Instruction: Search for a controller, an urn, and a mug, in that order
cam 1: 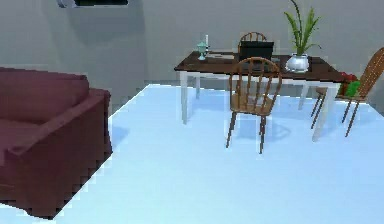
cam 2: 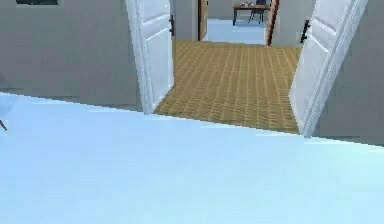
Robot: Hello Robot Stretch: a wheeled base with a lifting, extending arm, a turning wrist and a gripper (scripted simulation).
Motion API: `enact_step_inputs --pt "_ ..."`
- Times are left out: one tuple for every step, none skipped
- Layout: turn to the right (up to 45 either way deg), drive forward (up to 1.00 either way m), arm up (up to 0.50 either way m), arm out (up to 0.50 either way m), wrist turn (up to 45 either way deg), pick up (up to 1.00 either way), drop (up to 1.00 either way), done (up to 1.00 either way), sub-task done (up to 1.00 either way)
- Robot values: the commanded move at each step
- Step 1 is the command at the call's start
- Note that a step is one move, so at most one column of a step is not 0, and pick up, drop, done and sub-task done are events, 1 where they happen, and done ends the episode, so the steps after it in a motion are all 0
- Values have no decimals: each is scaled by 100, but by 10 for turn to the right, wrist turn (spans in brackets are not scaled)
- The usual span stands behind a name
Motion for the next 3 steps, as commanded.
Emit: enact_step_inputs --pt "0 100 0 0 0 0 0 0 0" --pt "0 90 0 0 0 0 0 0 0" --pt "0 0 0 0 0 0 0 0 100"
